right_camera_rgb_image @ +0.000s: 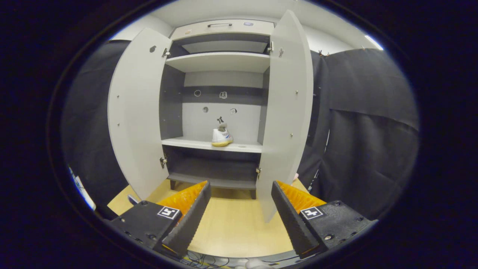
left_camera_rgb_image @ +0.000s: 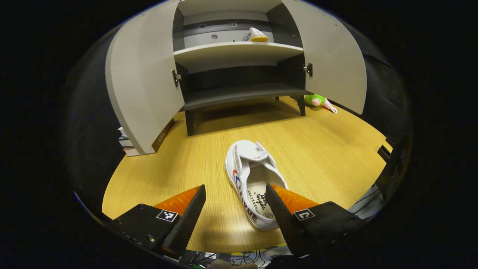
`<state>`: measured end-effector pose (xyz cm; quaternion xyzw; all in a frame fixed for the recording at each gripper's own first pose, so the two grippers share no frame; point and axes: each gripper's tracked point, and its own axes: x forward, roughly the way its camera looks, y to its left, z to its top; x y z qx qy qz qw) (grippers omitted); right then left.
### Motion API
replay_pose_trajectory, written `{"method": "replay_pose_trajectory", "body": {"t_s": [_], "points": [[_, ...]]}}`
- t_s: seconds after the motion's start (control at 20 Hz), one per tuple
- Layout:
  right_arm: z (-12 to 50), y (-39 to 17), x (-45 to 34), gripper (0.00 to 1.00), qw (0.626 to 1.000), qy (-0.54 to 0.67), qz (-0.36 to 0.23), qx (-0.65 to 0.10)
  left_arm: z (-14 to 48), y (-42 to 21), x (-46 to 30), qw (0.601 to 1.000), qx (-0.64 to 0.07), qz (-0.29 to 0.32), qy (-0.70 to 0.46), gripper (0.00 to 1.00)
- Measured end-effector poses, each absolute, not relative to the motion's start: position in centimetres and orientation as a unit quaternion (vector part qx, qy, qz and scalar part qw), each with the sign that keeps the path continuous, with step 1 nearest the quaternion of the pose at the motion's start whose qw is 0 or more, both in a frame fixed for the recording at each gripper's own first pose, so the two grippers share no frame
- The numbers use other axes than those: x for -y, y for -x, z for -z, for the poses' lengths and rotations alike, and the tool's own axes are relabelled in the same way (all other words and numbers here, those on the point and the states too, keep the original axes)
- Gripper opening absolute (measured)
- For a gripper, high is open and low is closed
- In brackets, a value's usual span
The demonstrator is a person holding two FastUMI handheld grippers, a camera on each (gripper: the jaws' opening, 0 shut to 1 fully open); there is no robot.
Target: Grab one shoe with the right hand and put it into the shoe cabinet, grab the other shoe with the left hand and put it into the shoe cabinet; then close the right door with the right hand and the left door with the left hand.
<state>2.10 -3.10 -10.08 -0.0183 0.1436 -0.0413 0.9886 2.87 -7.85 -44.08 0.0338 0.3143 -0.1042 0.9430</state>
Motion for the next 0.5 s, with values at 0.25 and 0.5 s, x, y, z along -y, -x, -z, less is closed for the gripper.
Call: {"method": "replay_pose_trajectory", "body": {"t_s": [0.25, 0.5], "points": [[11.2, -2.9, 3.3, 1.00, 0.986, 0.015, 0.046, -0.159, 46.0, -5.9, 7.7, 0.940, -0.324, 0.098, -0.043, 0.96], [12.1, -3.3, 3.2, 1.00, 0.984, 0.011, 0.048, -0.174, 47.6, -9.2, 7.9, 0.937, -0.332, 0.098, -0.046, 0.86]]}}
